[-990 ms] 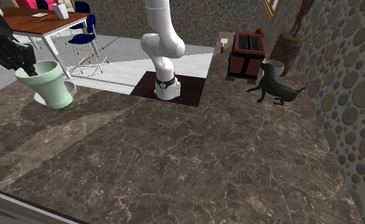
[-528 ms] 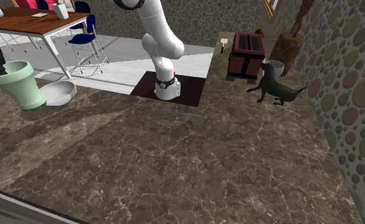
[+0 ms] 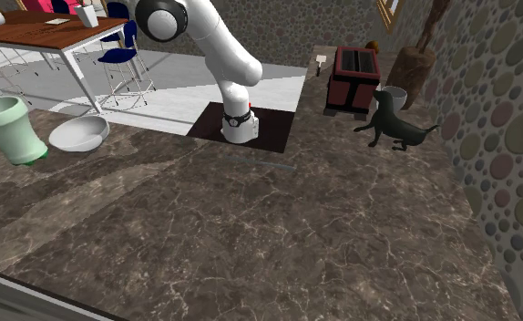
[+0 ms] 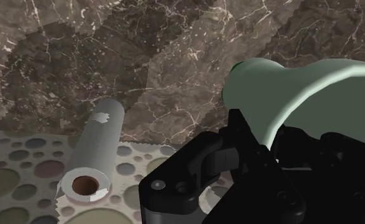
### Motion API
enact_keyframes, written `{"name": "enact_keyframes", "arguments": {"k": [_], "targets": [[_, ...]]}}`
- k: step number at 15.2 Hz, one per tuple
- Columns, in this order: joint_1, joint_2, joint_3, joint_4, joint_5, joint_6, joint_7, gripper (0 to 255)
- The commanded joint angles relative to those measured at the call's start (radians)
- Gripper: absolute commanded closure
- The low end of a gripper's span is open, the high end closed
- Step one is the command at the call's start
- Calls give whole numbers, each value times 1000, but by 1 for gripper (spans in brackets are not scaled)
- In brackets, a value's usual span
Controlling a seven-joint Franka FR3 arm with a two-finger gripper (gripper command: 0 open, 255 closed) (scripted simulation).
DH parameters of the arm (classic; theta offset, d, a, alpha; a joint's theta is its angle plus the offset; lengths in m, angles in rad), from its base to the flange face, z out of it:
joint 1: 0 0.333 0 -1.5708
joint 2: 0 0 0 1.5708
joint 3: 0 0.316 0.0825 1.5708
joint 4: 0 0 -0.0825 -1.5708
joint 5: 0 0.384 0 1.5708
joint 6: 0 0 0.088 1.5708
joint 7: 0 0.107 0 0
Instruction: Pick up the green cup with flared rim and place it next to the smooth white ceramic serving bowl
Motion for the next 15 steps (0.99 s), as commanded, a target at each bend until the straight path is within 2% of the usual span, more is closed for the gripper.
{"name": "enact_keyframes", "arguments": {"k": [1, 15], "targets": [[12, -14, -3, -49, -5, 35, -8, 255], [69, -61, -8, -319, -20, 248, -54, 255]]}}
